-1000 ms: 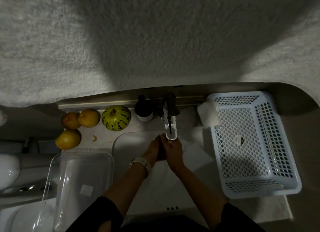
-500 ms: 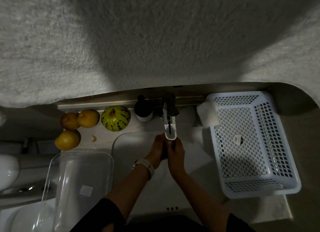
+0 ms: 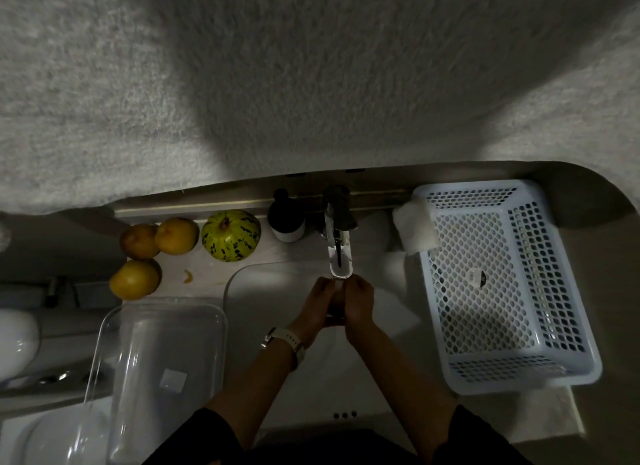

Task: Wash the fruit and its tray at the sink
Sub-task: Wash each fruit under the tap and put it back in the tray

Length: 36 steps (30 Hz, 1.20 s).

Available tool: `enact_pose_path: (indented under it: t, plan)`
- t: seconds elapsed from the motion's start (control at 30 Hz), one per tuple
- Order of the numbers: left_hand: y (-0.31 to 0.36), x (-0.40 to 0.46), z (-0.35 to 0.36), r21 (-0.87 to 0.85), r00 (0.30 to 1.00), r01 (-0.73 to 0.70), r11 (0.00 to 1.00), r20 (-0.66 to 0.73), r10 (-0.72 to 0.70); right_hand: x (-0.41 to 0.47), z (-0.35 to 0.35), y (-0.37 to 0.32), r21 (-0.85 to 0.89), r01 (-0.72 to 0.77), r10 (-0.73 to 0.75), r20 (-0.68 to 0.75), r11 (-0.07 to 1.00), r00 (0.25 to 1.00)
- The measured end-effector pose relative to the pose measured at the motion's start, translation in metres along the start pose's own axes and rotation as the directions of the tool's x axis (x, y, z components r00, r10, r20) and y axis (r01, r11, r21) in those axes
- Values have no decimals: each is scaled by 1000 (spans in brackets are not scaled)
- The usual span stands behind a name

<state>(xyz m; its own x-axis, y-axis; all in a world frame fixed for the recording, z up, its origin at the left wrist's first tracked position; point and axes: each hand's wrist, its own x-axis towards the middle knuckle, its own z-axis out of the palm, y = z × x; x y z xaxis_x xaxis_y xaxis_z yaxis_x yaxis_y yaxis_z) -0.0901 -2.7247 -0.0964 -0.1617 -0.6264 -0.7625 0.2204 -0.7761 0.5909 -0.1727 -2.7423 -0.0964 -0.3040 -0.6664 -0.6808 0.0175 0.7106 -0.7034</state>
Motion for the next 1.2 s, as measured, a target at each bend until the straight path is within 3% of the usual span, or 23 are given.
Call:
enact_pose_path:
  t: [0.1,0.2,0.3,0.43,0.57,0.73,0.83,1.07,1.2]
  plan:
    - [-1,-3,-2,-29,1000,-29,999,-13,28,7,2,-6,-95,-89,92,34,992,995]
    - [-2,-2,-5,-58,1000,-17,998,-24,16,5,10,-4,-248,54,-38,67,967,997]
    - [0,-1,-9,-176,999,14,984,-32,-20,-4,15,-1,-218,181,-161,105,959,981]
    - [3,4,-17,-262,995,73,962,-43,-87,-9,21,-2,-317,265,-203,214,911,955]
    - [14,15,-15,-204,970,216,955,-66,-233,-8,12,-5,-185,233,-183,250,955,951]
    - [21,19,6,-238,967,253,938,66,-245,-6,-7,-7,-98,263,-237,222,960,946]
    - [22,19,18,-262,957,289,921,58,-284,-7,-16,-5,-107,253,-223,233,962,947]
    - [16,16,10,-358,945,320,877,55,-322,-4,-22,1,-344,451,-338,342,823,877]
    - [14,5,-4,-394,966,257,882,85,-243,-8,-11,-5,-389,548,-351,471,741,809]
